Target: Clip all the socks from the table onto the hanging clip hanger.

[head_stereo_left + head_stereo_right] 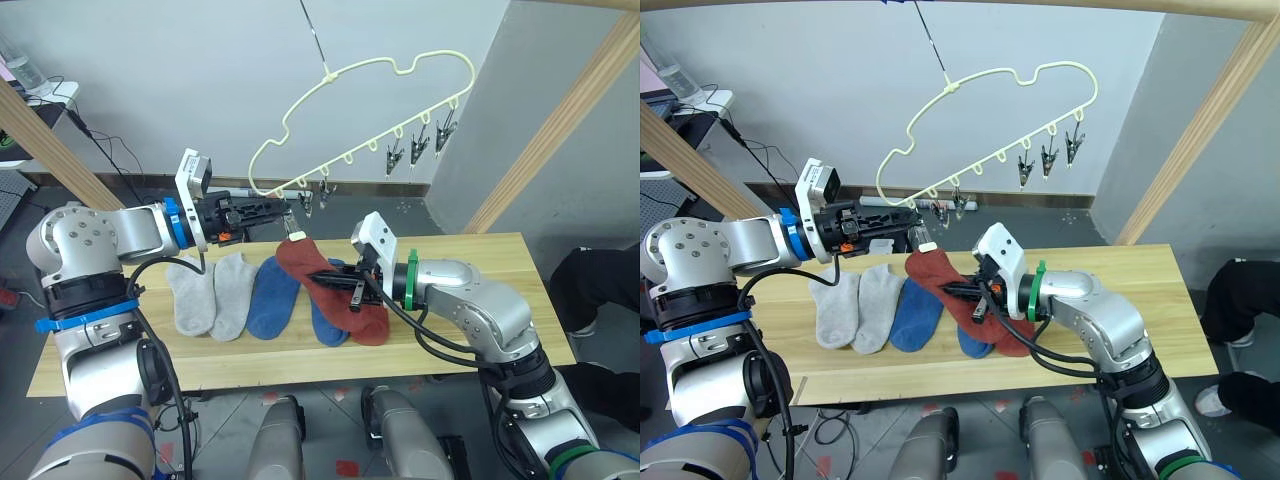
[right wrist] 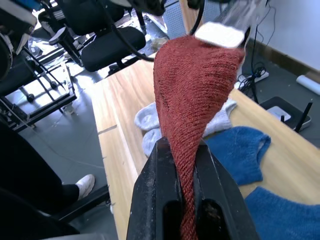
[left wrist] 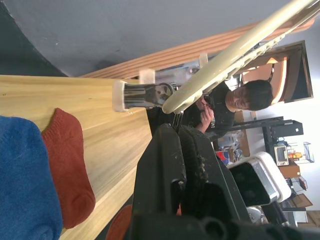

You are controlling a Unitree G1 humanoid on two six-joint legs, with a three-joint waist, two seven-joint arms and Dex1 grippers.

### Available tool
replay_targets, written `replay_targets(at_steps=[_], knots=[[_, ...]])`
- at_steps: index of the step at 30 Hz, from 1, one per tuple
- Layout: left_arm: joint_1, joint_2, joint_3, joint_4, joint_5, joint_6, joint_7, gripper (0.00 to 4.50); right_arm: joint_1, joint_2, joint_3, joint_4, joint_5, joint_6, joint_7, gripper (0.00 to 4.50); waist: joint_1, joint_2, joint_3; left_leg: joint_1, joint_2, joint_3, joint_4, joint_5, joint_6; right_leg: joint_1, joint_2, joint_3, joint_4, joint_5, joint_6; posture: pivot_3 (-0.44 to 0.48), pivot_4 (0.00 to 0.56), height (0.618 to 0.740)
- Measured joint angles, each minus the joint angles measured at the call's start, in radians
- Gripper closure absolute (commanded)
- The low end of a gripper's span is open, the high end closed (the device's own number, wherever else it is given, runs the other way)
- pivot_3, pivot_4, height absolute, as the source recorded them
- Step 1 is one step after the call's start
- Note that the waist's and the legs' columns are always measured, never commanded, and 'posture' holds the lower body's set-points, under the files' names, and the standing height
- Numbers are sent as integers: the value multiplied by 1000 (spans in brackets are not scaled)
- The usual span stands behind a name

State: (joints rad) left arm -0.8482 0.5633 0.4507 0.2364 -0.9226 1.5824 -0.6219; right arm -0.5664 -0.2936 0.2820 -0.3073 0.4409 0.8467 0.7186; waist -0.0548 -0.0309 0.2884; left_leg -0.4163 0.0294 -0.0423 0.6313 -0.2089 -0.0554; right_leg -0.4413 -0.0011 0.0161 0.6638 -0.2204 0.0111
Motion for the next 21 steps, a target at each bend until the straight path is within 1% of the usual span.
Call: replay_targets(at_steps=[9, 12, 14, 18, 21], knots=[[36, 2, -27, -55, -1, -49, -32, 4500, -10, 11, -1, 28, 0, -7, -5, 4493, 1, 0, 0, 0, 0, 0, 0, 0, 0, 0, 0, 0, 0, 0, 0, 2, 282, 740], [49, 4, -32, -71, -9, -64, -56, 3689, -11, 9, 5, 35, -18, -14, -10, 4500, 1, 0, 0, 0, 0, 0, -1, 0, 0, 0, 0, 0, 0, 0, 0, 2, 277, 740], [58, 5, -32, -71, -19, -61, -67, 2994, -11, 10, 16, 47, -33, -18, -22, 4500, 1, 0, 0, -1, 0, 0, -1, 0, 0, -1, 0, 0, 0, 0, 0, 4, 273, 740], [60, 9, -37, -71, -20, -58, -69, 1826, -14, 17, 17, 58, -50, -33, -31, 4500, 3, 0, 0, -1, 0, 0, 0, 0, 0, -1, 0, 0, 0, 0, 0, 5, 264, 740], [71, 35, -47, -87, -20, -61, -71, 946, -24, 37, 30, 82, -79, -48, -51, 4500, 2, 0, 0, -1, 0, 0, 0, 0, 0, -1, 0, 0, 0, 0, 0, 5, 257, 740]])
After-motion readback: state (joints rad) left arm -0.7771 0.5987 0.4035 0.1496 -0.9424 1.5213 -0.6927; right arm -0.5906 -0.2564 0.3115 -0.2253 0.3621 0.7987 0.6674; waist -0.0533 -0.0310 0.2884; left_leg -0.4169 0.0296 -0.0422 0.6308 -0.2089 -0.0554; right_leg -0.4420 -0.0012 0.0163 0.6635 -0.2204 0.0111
